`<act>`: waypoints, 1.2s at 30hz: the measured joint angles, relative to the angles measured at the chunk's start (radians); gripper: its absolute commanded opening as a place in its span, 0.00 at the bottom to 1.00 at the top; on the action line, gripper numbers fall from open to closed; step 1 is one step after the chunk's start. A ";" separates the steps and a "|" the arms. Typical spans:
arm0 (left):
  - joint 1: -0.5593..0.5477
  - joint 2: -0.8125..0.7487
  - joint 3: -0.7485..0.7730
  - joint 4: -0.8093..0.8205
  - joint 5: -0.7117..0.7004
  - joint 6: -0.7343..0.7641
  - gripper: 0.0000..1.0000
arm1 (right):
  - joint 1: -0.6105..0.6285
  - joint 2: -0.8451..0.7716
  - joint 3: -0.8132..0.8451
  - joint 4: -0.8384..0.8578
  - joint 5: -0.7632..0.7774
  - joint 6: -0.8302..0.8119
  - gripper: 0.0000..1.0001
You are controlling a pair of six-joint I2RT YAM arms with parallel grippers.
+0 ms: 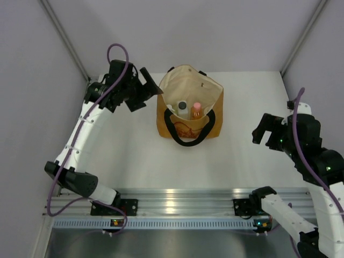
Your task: Take the personal care products out of the canvas bag
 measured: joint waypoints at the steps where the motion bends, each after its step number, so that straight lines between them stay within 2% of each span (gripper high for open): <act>1: -0.007 0.025 -0.003 0.024 0.023 -0.007 0.97 | 0.000 0.003 -0.024 0.000 -0.016 -0.002 0.99; 2: -0.015 0.042 -0.005 0.045 0.042 -0.013 0.94 | 0.000 0.005 -0.043 0.000 -0.029 -0.003 0.99; 7: -0.087 0.058 -0.004 0.126 0.071 -0.040 0.64 | 0.000 0.010 -0.122 0.000 -0.087 -0.001 0.99; 14: -0.137 0.033 -0.083 0.174 0.030 -0.071 0.54 | 0.000 0.013 -0.108 0.000 -0.125 -0.001 0.99; 19: -0.136 0.014 -0.161 0.175 0.001 -0.075 0.51 | 0.000 0.072 0.026 0.004 -0.165 -0.002 0.99; 20: -0.138 0.014 -0.169 0.175 -0.002 -0.075 0.45 | 0.000 0.092 0.060 0.006 -0.176 -0.002 0.99; 21: -0.140 0.014 -0.175 0.175 -0.006 -0.075 0.25 | 0.000 0.111 0.092 0.011 -0.188 -0.002 0.99; 24: -0.151 0.014 -0.180 0.176 -0.011 -0.071 0.09 | 0.000 0.171 0.180 0.021 -0.232 -0.003 1.00; 26: -0.163 0.014 -0.180 0.177 -0.015 -0.068 0.04 | 0.000 0.208 0.230 0.028 -0.274 -0.002 0.99; 27: -0.169 0.014 -0.180 0.177 -0.018 -0.066 0.00 | 0.000 0.227 0.251 0.041 -0.302 -0.001 0.96; 32: -0.222 -0.015 -0.237 0.192 -0.070 -0.067 0.00 | 0.018 0.314 0.299 0.143 -0.463 0.047 0.85; 36: -0.262 -0.072 -0.338 0.199 -0.117 -0.094 0.00 | 0.174 0.418 0.328 0.209 -0.487 0.082 0.82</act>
